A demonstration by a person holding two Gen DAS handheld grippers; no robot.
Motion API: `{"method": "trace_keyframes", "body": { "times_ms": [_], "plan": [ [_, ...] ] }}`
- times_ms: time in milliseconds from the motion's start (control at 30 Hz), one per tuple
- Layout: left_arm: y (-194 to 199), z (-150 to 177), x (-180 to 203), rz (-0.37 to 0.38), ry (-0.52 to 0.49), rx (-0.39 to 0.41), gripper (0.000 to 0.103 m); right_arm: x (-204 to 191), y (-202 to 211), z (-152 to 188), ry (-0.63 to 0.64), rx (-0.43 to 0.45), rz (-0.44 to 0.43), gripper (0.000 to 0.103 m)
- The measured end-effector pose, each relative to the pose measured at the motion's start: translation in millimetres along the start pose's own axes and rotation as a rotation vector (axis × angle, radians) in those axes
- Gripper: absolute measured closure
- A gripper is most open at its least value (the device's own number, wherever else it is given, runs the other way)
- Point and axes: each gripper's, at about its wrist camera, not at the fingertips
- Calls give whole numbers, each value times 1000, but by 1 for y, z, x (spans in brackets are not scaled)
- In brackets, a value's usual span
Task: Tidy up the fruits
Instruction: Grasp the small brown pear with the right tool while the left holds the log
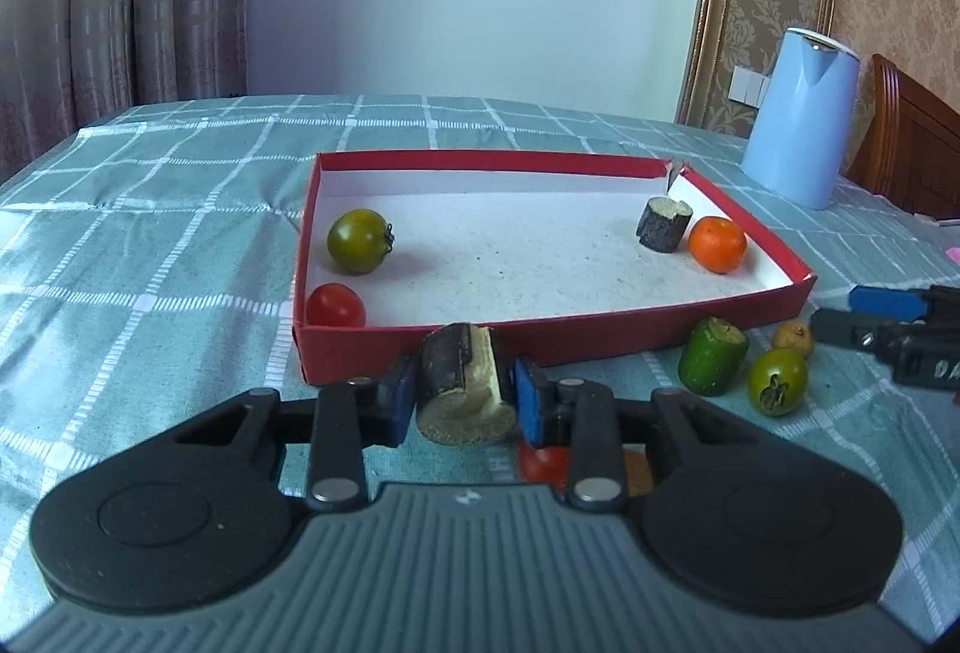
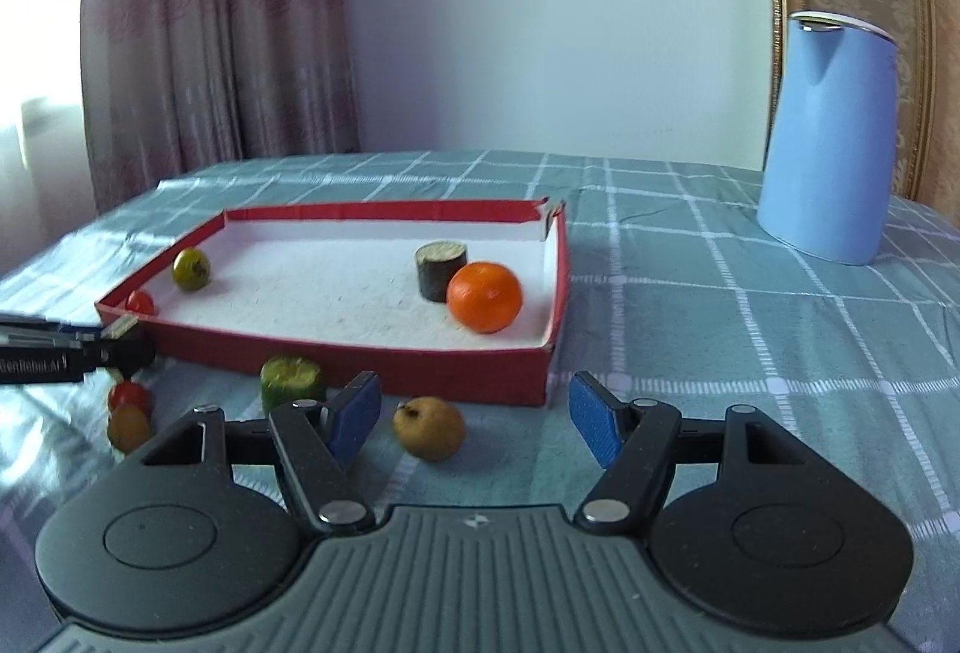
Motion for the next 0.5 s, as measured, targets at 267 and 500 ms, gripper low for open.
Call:
{"method": "trace_keyframes", "body": {
  "times_ms": [267,500],
  "plan": [
    [-1,0,1,-3,-5,-5,72,-8,-18,0,24,-70,-10,37],
    [-2,1,1,-2,-8,-10,72,-9,-29,0,29,-121,-35,59]
  ]
}}
Point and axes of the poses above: each gripper's, at about its wrist camera, not at the fingertips, and y roughly against the way its jaws point, x to its right, z to its underside, and after that the axes turned 12 degrees about y, right-handed
